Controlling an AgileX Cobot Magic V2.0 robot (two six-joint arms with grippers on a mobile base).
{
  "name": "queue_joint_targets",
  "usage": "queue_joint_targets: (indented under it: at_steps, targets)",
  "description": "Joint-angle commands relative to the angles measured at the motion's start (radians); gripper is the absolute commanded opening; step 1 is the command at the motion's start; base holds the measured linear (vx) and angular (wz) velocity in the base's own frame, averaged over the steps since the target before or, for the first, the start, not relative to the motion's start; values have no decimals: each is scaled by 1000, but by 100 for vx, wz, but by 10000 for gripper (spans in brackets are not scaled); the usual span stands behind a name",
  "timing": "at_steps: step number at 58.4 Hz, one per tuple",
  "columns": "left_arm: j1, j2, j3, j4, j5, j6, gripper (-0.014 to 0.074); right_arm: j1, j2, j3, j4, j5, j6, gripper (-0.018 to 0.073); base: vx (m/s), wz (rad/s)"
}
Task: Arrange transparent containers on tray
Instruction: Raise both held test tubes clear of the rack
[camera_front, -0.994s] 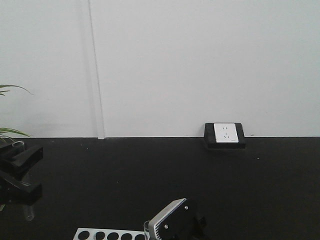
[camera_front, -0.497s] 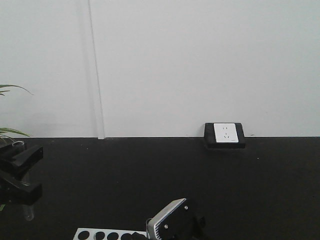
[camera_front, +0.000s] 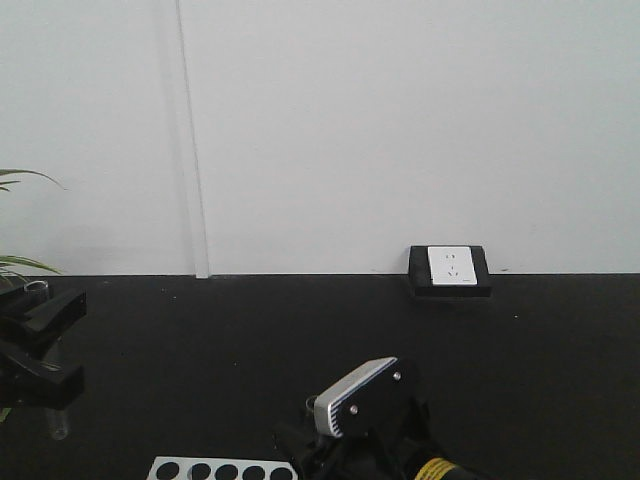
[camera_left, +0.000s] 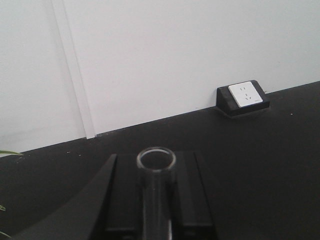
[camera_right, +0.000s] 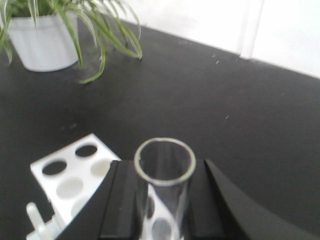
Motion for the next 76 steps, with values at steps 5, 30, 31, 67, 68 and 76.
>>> queue_joint_targets:
  at_steps: [5,30,31,67,68,76]
  targets:
    - [-3,-15,-39,-10,-92,-1,125,0,-127,-90,18,29,-8,137,0,0]
    - [-3,-15,-39,-10,-102,-1,125,-63,-383,-236,27,294,-9,138,0,0]
    - [-3,-15,-39,-10,-106,-1,125,-73,-394,-236,27,303,-9,138,0,0]
    - [-3,-193,-39,-10,-120,-2,125,-132,-608,-236,-6,611,-11,138,0,0]
    - [-3,-202,-39,-10,-107,-2,125,-132,-608,-236,-6,611,-11,138,0,0]
    - [-3,-236,-39,-10,-30,-2,125,-132,-608,-236,-6,611,-11,138,0,0]
